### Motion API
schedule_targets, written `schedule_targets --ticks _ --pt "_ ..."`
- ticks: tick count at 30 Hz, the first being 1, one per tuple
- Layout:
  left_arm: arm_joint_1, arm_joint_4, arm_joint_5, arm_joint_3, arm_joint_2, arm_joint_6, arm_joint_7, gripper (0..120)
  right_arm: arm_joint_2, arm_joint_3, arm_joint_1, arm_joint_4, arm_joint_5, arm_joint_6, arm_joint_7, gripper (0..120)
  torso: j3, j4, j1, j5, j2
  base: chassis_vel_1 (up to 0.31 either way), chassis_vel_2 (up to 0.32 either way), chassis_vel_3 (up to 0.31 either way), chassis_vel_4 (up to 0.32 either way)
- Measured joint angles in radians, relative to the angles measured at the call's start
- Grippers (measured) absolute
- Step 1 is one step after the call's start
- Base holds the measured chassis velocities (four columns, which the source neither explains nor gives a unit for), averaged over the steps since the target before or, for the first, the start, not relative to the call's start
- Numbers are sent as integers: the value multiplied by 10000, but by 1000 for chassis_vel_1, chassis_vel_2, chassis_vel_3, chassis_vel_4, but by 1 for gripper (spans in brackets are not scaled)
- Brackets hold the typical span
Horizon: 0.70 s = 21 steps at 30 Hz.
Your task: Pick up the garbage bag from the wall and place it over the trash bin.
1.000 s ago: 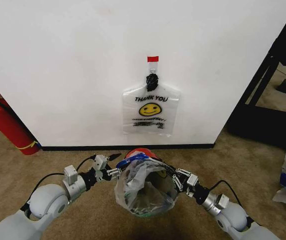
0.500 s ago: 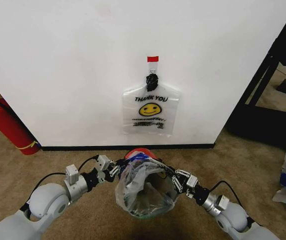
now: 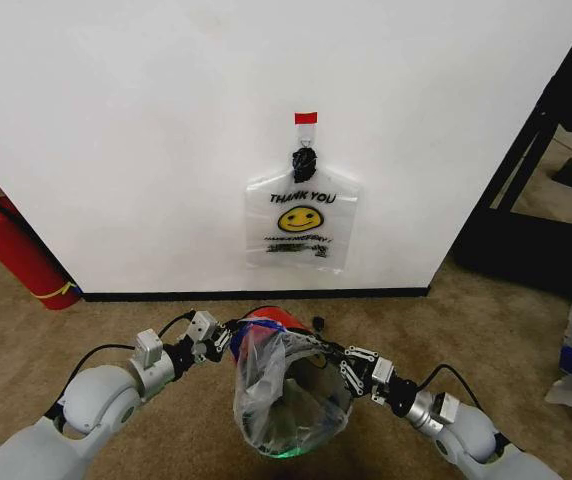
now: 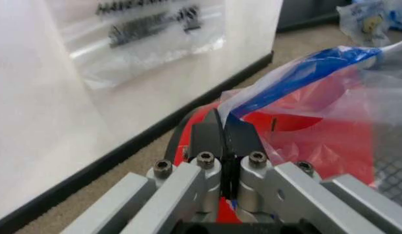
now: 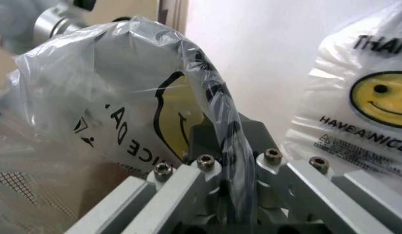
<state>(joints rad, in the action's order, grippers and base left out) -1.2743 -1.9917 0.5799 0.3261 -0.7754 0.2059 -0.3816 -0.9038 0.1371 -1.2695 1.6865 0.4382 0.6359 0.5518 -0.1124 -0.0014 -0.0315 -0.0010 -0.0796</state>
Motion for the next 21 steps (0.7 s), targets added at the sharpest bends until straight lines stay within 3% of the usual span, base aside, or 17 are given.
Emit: schedule_targets --ticks 6,7,17,21 --pt "44 186 -353 -78 -91 40 129 1 26 -1 4 69 183 0 332 0 0 0 0 0 0 0 0 0 0" --pt "46 215 -413 -92 -104 45 161 11 33 0 3 77 215 0 374 0 0 0 0 0 0 0 0 0 0" --pt "99 287 -484 -204 -158 -143 767 43 -36 -68 -7 102 695 -116 496 0 0 0 0 0 0 0 0 0 0" --pt "55 412 -570 -154 -60 -725 708 62 -219 -322 -44 92 1376 -309 -407 0 0 0 0 1 0 0 0 0 0"
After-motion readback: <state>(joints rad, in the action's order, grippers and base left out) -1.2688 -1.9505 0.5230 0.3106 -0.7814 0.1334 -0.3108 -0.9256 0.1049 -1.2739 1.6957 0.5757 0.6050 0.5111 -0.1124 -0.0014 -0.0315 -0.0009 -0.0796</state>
